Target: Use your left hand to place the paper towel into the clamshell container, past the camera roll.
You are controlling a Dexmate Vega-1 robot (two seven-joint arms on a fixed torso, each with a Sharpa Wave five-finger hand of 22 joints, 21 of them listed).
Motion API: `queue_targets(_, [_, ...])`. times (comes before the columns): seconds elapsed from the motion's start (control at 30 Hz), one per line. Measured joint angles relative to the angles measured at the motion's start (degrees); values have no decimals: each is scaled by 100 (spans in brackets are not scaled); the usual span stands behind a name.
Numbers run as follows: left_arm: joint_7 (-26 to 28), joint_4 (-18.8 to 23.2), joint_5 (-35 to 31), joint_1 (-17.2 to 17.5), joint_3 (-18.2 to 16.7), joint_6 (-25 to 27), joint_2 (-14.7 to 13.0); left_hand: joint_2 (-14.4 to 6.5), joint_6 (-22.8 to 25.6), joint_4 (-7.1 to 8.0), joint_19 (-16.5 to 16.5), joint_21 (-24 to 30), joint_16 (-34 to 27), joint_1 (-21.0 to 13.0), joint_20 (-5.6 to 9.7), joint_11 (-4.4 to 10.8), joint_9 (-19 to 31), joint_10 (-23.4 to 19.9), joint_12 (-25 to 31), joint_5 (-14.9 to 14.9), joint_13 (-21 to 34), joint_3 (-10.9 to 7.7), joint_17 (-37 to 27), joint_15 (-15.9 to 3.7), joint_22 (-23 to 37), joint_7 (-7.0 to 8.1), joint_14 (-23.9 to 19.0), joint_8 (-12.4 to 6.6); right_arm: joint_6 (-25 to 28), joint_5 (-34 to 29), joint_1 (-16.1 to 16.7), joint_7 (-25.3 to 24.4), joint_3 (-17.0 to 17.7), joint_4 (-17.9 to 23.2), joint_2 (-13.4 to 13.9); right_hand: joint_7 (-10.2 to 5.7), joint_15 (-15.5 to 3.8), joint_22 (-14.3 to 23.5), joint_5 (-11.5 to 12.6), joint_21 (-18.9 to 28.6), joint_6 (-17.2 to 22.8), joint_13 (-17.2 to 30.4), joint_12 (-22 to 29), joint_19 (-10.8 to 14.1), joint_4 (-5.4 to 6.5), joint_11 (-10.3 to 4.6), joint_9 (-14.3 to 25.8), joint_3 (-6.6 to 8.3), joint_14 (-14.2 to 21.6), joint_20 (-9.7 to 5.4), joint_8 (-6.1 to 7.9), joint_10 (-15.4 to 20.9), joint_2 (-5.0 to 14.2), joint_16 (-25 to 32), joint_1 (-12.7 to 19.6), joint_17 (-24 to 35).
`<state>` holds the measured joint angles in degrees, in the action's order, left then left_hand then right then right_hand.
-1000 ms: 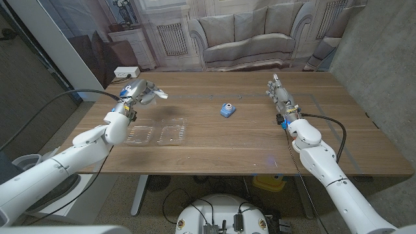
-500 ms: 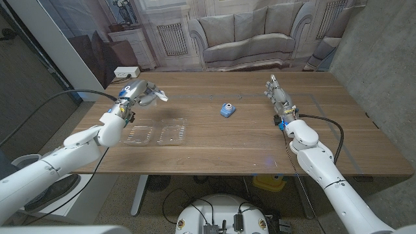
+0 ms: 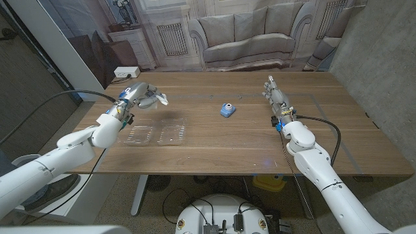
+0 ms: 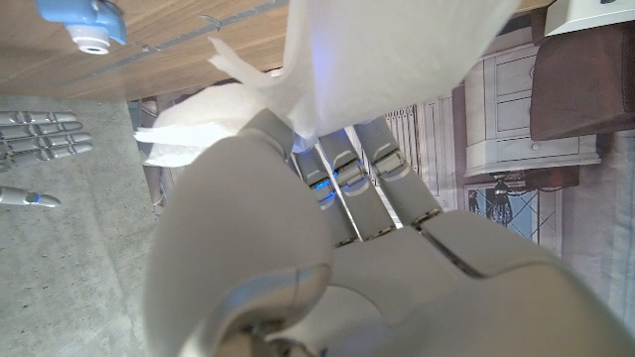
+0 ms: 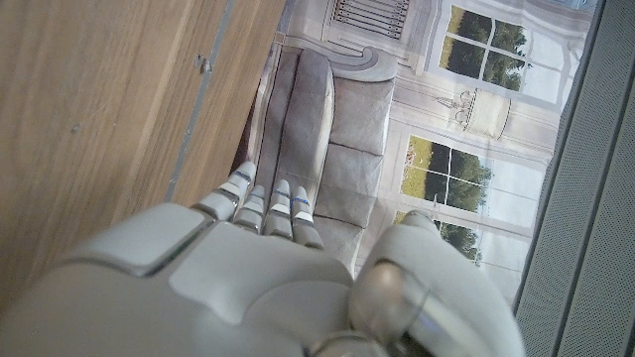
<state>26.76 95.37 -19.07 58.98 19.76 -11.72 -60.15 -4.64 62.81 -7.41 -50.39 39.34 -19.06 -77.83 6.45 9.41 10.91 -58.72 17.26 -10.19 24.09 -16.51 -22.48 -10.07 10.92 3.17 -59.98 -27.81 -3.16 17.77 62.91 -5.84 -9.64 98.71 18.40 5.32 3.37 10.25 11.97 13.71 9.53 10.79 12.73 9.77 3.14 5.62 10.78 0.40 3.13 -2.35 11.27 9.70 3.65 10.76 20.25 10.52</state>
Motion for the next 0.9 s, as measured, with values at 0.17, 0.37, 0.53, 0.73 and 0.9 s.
queue_targets(0.17, [-58, 1, -5, 56, -47, -158, -42, 0, 0, 0, 20, 40, 22, 0, 21, 0, 0, 1, -14, 0, 26, 0, -28, 21, -21, 0, 39, 0, -13, -33, 41, -35, -9, 41, -15, 0, 0, 0, 0, 0, 0, 0, 0, 0, 0, 0, 0, 0, 0, 0, 0, 0, 0, 0, 0, 0])
queue_targets(0.37, [-101, 45, -42, 146, -102, -300, -76, 0, -1, 0, 61, 40, 22, 0, -21, -23, -1, 24, -53, 0, 39, 0, -54, 21, -27, 0, 39, 2, -47, -55, 91, -62, -13, 74, -33, 0, 0, 0, 0, 0, 0, 0, 0, 0, 0, 0, 0, 0, 0, 0, 0, 0, 0, 0, 0, 0])
queue_targets(0.53, [-52, 41, -95, 211, -138, -490, -63, 0, -34, 0, 61, 71, 22, 0, -21, -23, -1, 24, -53, 0, 50, 0, -81, 21, -27, -33, 39, 44, -74, -71, 119, -73, -22, 95, -46, 0, 0, 0, 0, 0, 0, 0, 0, 0, 1, 0, 0, 1, 0, 0, 0, 0, 0, 0, 0, 0])
queue_targets(0.73, [140, -74, -169, 249, -152, -798, 43, 0, -34, 0, 71, 74, 22, 0, -10, -44, -1, 2, -84, 0, 51, 0, -116, 21, -27, -32, 39, 44, -78, -81, 137, -81, -30, 120, -53, 0, 0, 0, 0, 0, 0, 0, 0, -1, 1, 0, 0, 1, 0, 0, 0, 0, -1, 0, 0, 0])
queue_targets(0.9, [192, -192, -190, 251, -152, -1067, 114, -1, -34, 0, 71, 74, 22, 0, -10, -54, -1, -7, -91, 0, 51, 0, -133, 21, -27, -32, 39, 44, -70, -89, 146, -91, -34, 134, -56, 0, 0, 0, 0, 0, 0, 0, 0, -1, 1, 0, 0, 1, 0, 0, 0, 0, 0, 0, 0, 0])
